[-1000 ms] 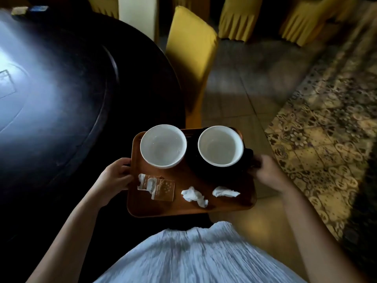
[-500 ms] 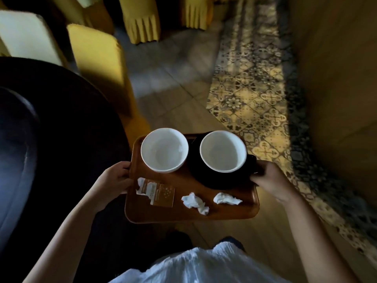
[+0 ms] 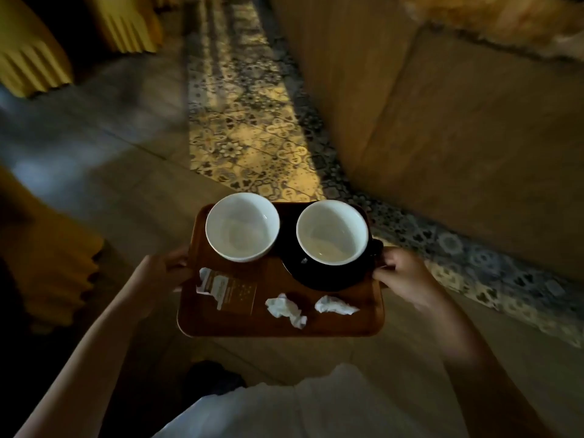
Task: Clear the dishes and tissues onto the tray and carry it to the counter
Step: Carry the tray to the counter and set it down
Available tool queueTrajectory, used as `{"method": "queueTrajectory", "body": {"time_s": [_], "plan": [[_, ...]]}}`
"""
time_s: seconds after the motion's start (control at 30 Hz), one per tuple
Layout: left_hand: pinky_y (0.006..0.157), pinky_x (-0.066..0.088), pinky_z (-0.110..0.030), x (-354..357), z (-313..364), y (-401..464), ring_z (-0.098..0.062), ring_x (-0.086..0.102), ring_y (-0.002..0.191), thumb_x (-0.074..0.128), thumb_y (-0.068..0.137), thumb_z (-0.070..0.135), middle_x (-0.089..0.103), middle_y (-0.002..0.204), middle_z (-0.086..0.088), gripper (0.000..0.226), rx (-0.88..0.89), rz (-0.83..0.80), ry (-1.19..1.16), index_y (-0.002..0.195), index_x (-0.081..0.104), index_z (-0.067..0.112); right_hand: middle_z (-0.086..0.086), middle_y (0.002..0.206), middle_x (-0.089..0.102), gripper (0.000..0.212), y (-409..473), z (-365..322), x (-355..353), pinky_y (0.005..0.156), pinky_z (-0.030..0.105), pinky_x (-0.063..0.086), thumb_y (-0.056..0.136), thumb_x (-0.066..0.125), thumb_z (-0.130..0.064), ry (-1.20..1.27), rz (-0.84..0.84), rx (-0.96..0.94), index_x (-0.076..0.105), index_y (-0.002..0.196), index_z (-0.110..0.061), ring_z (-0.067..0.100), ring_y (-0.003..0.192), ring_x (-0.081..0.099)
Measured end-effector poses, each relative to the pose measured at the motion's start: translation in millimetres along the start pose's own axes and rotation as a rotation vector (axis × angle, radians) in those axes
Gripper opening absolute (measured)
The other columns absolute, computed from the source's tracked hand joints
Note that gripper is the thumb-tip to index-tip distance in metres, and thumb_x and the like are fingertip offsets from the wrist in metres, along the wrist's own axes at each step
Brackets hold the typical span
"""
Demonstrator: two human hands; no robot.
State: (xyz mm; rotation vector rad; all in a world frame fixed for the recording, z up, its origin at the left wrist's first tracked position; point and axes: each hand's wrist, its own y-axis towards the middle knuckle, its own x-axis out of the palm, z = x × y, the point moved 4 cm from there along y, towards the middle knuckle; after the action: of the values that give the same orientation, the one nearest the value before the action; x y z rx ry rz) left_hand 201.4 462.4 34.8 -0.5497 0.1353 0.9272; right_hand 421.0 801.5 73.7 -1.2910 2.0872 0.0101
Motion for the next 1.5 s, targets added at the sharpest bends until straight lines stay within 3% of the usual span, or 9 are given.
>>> {"method": "queueTrajectory", "body": {"time_s": [0.13,0.43,0.77,0.93,1.07,1.13,1.2,1.37,1.5], "plan": [[0.059,0.057,-0.028,87,28,10,-0.012,0.070,0.071,0.058,0.082,-0.008,0.075,0.074,0.004,0.033,0.004,-0.083,-0.007,0.102,0.067,0.017,0.014,0.087,0.071,0.015,-39,59,-65,0.074,0.043,0.053,0.080,0.054,0.006,0.013,0.082,0.069,0.065,0.090,0.002,0.026,0.082,0.067],[0.062,0.053,-0.024,256,134,33,-0.004,0.070,0.073,0.066,0.077,0.001,0.075,0.079,0.015,0.048,0.241,-0.389,0.209,0.083,0.070,0.048,0.032,0.078,0.066,0.011,-113,173,-174,0.054,0.025,0.049,0.076,0.055,0.012,0.138,0.353,0.255,0.063,0.085,0.014,0.020,0.063,0.060],[0.066,0.050,-0.027,452,224,81,-0.012,0.070,0.073,0.061,0.080,-0.002,0.075,0.075,0.003,0.037,0.298,-0.601,0.315,0.101,0.066,0.029,0.010,0.077,0.066,0.023,-138,285,-280,0.064,0.030,0.049,0.077,0.056,0.012,0.251,0.586,0.436,0.067,0.091,-0.001,0.020,0.072,0.061],[0.059,0.050,-0.022,542,285,96,-0.009,0.068,0.064,0.059,0.078,-0.004,0.074,0.071,0.006,0.042,0.352,-0.674,0.389,0.098,0.066,0.033,0.006,0.072,0.065,0.017,-143,322,-343,0.053,0.017,0.049,0.079,0.058,0.010,0.305,0.660,0.474,0.067,0.088,-0.001,0.015,0.066,0.060],[0.065,0.053,-0.032,612,326,103,-0.018,0.069,0.066,0.056,0.080,-0.010,0.074,0.066,-0.001,0.047,0.337,-0.726,0.405,0.092,0.067,0.034,0.031,0.088,0.068,0.015,-146,357,-395,0.066,0.041,0.055,0.079,0.060,0.008,0.297,0.708,0.477,0.062,0.092,0.014,0.034,0.081,0.067],[0.062,0.051,-0.028,648,342,104,-0.014,0.069,0.064,0.054,0.081,-0.009,0.074,0.066,0.000,0.045,0.336,-0.758,0.419,0.094,0.066,0.032,0.038,0.085,0.064,0.017,-148,379,-420,0.061,0.036,0.048,0.079,0.059,0.007,0.273,0.727,0.478,0.058,0.090,0.019,0.038,0.074,0.066],[0.064,0.051,-0.029,682,355,104,-0.014,0.069,0.066,0.052,0.083,-0.010,0.074,0.067,-0.001,0.044,0.326,-0.777,0.424,0.097,0.066,0.029,0.034,0.073,0.063,0.013,-152,403,-443,0.059,0.032,0.044,0.078,0.059,0.009,0.288,0.744,0.477,0.056,0.084,0.020,0.038,0.066,0.063],[0.068,0.052,-0.034,769,378,86,-0.019,0.069,0.067,0.049,0.084,-0.012,0.073,0.071,-0.007,0.047,0.323,-0.773,0.387,0.094,0.066,0.031,0.008,0.055,0.057,0.016,-160,462,-510,0.047,0.013,0.045,0.077,0.059,0.017,0.311,0.741,0.444,0.061,0.067,0.005,-0.004,0.046,0.055],[0.075,0.051,-0.039,834,387,62,-0.029,0.066,0.076,0.050,0.083,-0.011,0.070,0.083,-0.018,0.044,0.298,-0.737,0.349,0.096,0.065,0.028,-0.001,0.054,0.059,0.036,-169,509,-575,0.043,0.010,0.045,0.077,0.059,0.015,0.303,0.704,0.413,0.061,0.063,-0.018,-0.002,0.043,0.057]]}}
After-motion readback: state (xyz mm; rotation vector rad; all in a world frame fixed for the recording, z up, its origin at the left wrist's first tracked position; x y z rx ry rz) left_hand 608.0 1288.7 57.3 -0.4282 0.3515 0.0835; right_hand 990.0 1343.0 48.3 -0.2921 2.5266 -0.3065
